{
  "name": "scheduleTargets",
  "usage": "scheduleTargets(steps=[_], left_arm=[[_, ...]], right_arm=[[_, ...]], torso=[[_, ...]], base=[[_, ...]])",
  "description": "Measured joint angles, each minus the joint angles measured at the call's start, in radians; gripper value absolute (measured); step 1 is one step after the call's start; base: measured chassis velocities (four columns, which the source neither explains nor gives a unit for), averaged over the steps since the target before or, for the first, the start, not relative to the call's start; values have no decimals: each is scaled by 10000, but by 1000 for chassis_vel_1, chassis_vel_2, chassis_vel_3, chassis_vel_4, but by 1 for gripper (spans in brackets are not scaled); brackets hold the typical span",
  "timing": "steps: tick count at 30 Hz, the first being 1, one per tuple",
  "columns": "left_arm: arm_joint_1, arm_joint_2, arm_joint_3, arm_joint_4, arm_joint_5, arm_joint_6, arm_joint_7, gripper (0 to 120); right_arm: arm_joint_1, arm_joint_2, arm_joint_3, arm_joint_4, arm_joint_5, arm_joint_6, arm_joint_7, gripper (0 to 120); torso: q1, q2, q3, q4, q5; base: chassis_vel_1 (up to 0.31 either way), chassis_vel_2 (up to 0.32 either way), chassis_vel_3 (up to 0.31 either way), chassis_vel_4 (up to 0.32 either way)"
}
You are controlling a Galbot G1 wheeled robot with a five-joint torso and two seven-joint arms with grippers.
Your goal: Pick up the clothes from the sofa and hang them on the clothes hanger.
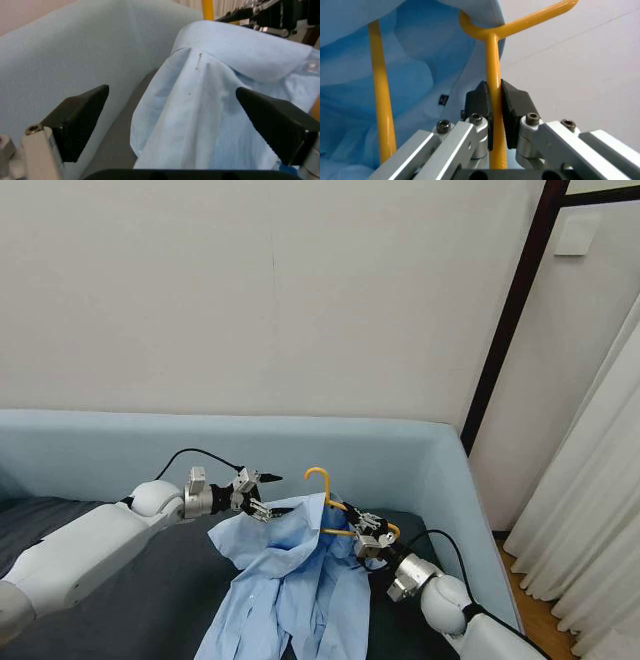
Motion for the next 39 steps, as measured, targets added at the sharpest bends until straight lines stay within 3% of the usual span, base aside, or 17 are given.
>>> scheduleTargets(steps=[2, 4, 6, 10, 21, 25, 36, 39], left_arm=[[-69, -109, 98, 147, 81, -11, 66, 100], [-273, -496, 557, 629, 209, -37, 430, 84], [-279, -548, 594, 689, 213, -37, 464, 81], [-310, -683, 622, 935, 221, -73, 551, 63], [-268, -701, 381, 928, 237, -144, 727, 27], [-269, -652, 441, 848, 284, -185, 757, 9], [-137, -526, 442, 699, 492, -406, 724, 7], [-76, -385, 324, 589, 558, -484, 617, 7]], right_arm=[[28, -3, -46, 2, 4, 12, -10, 5], [190, -12, -115, 31, 79, 88, -55, 5], [179, -24, -119, 75, 98, 87, -58, 5], [111, -89, -113, 159, 109, 88, -65, 5], [60, -34, 36, 181, 114, 102, -53, 5], [183, -76, -26, 184, 101, 93, -57, 5], [-151, -149, 54, 457, 198, 20, -108, 5], [-341, -271, -69, 889, 809, -354, -127, 7]], torso=[[0, 0, 0, -2, 0], [0, 0, 0, -1, -2], [0, -1, 0, -2, -1], [0, 0, -1, -1, -1], [-1, 0, -1, -3, 0], [0, 0, -1, 1, -1], [-1, 0, -1, -2, -2], [-1, 0, -1, 1, -2]], base=[[0, 0, 0, 0], [0, 0, 0, 0], [0, 0, 0, 0], [0, 0, 0, 0], [0, 0, 0, 0], [0, 0, 0, 0], [0, 0, 0, 0], [0, 0, 0, 0]])
